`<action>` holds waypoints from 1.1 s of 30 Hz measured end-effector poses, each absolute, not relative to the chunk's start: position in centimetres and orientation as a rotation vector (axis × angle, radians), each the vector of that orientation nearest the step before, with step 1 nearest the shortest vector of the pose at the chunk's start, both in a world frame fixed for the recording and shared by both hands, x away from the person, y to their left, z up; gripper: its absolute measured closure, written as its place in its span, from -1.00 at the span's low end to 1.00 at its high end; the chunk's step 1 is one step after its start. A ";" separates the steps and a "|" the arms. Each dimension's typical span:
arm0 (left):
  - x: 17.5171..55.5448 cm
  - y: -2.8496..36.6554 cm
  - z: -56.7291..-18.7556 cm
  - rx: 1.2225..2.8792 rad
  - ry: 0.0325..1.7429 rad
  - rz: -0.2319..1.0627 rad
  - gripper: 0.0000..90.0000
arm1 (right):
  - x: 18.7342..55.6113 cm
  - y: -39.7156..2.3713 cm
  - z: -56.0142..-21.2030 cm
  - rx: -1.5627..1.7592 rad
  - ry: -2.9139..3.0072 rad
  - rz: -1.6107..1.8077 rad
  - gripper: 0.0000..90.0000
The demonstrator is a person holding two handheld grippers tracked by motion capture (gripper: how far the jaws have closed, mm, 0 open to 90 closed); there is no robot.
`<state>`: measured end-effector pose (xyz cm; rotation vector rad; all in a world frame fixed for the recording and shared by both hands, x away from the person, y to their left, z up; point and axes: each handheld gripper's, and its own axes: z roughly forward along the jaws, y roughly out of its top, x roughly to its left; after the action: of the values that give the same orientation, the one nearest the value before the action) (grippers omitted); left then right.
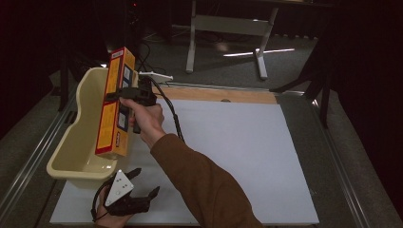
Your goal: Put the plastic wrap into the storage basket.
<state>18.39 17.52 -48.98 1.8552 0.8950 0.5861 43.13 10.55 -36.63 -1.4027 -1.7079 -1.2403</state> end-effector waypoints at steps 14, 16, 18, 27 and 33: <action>18.5 17.5 -48.9 1.851 0.893 0.586 -0.65 | 42.8 12.0 -38.6 -1.452 -1.691 -1.230 -0.12; 18.5 17.6 -48.9 1.853 0.892 0.587 -0.65 | 42.7 12.3 -38.8 -1.453 -1.699 -1.237 -0.12; 18.5 17.6 -48.9 1.852 0.895 0.586 -0.65 | 42.5 12.6 -38.9 -1.457 -1.701 -1.243 -0.12; 18.5 17.6 -49.0 1.852 0.900 0.583 -0.65 | 41.1 12.9 -39.0 -1.503 -1.717 -1.267 -0.12; 18.5 17.5 -49.0 1.851 0.901 0.578 -0.65 | 40.4 13.3 -39.1 -1.529 -1.730 -1.282 -0.13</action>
<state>18.53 17.50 -48.96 1.8507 0.9009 0.5776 40.41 13.31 -39.07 -1.5287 -1.7302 -1.2823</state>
